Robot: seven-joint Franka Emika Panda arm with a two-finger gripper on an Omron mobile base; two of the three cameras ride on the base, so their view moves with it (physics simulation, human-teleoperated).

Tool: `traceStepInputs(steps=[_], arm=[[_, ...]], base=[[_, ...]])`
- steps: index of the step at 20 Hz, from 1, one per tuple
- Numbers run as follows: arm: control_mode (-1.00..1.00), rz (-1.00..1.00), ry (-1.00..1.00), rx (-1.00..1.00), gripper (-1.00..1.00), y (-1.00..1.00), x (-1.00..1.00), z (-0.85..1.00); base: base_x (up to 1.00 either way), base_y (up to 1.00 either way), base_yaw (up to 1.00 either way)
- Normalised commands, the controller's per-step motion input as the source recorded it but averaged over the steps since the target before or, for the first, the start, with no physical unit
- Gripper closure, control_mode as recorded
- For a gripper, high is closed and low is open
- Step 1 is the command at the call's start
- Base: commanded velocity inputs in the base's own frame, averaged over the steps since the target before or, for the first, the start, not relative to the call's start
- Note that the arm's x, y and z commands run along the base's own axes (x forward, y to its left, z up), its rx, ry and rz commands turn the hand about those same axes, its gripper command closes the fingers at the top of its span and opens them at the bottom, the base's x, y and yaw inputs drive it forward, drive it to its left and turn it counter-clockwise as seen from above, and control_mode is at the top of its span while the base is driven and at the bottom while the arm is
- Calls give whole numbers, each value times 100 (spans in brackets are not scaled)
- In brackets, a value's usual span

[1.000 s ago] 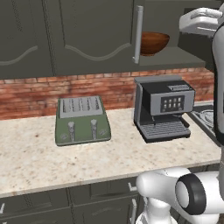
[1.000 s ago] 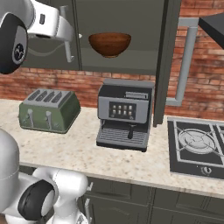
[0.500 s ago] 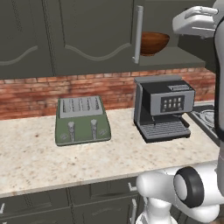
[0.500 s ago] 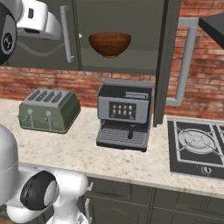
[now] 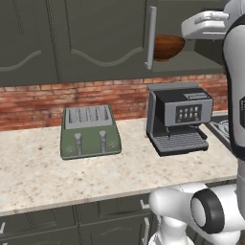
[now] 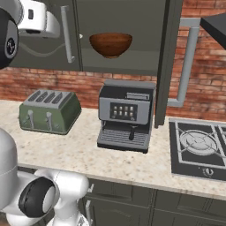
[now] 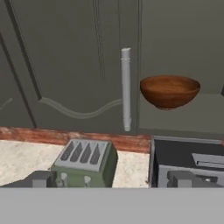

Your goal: Move the bowls from the cabinet to the plates on the dining table.

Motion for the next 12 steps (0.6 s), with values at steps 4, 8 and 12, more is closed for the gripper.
traceStepInputs(steps=[4, 8, 12], arm=[[-100, 0, -8, -11, -100, 7, 30, -28], [-100, 0, 2, -5, -100, 1, 44, -4], [-100, -2, 1, -5, -100, 1, 35, 0]], base=[[0, 0, 0], [0, 0, 0], [0, 0, 0]])
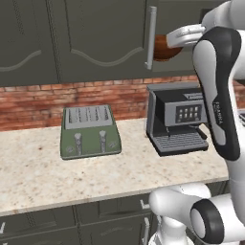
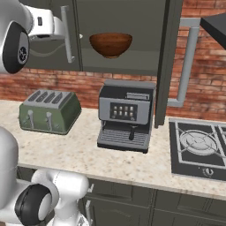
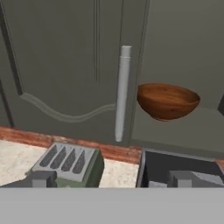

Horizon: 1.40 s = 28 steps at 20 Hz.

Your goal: Move the bowls from the cabinet to the plates on the dining table.

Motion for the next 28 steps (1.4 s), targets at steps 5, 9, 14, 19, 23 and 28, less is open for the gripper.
traceStepInputs(steps=[5, 9, 14, 19, 23, 28], arm=[[-100, -7, -1, 0, -100, 9, 28, -5], [-100, -6, 0, 0, -100, 6, 27, -1], [-100, -5, 0, 0, -100, 6, 33, -2], [-100, -3, -2, 0, -100, 9, 32, -4], [-100, -2, -2, 0, -100, 3, 29, -1], [-100, -1, -1, 0, -100, 0, 30, 0]], base=[[0, 0, 0], [0, 0, 0], [0, 0, 0], [0, 0, 0], [0, 0, 0], [0, 0, 0]])
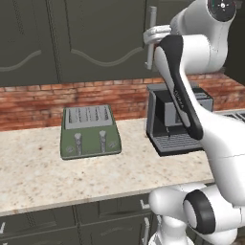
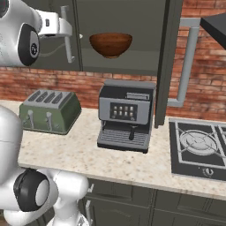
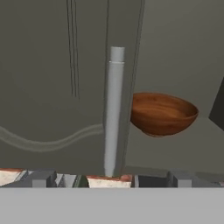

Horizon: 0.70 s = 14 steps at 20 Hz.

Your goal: Move the bowls from the cabinet to the plates on the dining table.

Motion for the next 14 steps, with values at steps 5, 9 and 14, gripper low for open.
traceStepInputs(steps=[5, 9, 14], arm=[[-100, -1, 0, 0, -100, 0, 30, 0], [-100, -1, 0, 0, -100, 0, 31, 0], [-100, 0, 0, 0, -100, 0, 31, 0]], base=[[0, 0, 0], [0, 0, 0], [0, 0, 0]])
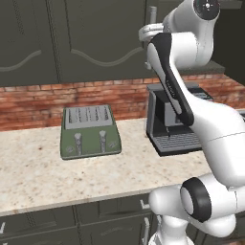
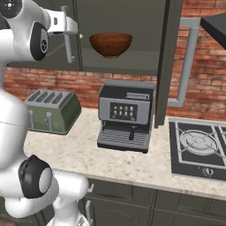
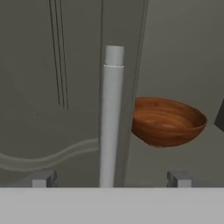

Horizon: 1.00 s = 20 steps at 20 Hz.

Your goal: Move the bowls from the cabinet to the plates on the dining table.

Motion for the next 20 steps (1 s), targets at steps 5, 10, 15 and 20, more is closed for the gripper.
traceStepInputs(steps=[5, 10, 15, 20], arm=[[-100, 0, 0, 0, -100, 0, 27, 0], [-100, 0, -2, 0, -100, 3, 20, 0], [-100, 0, 0, 0, -100, 10, 21, 0], [-100, 0, 0, 0, -100, 8, 27, -3]], base=[[0, 0, 0], [0, 0, 0], [0, 0, 0], [0, 0, 0]])
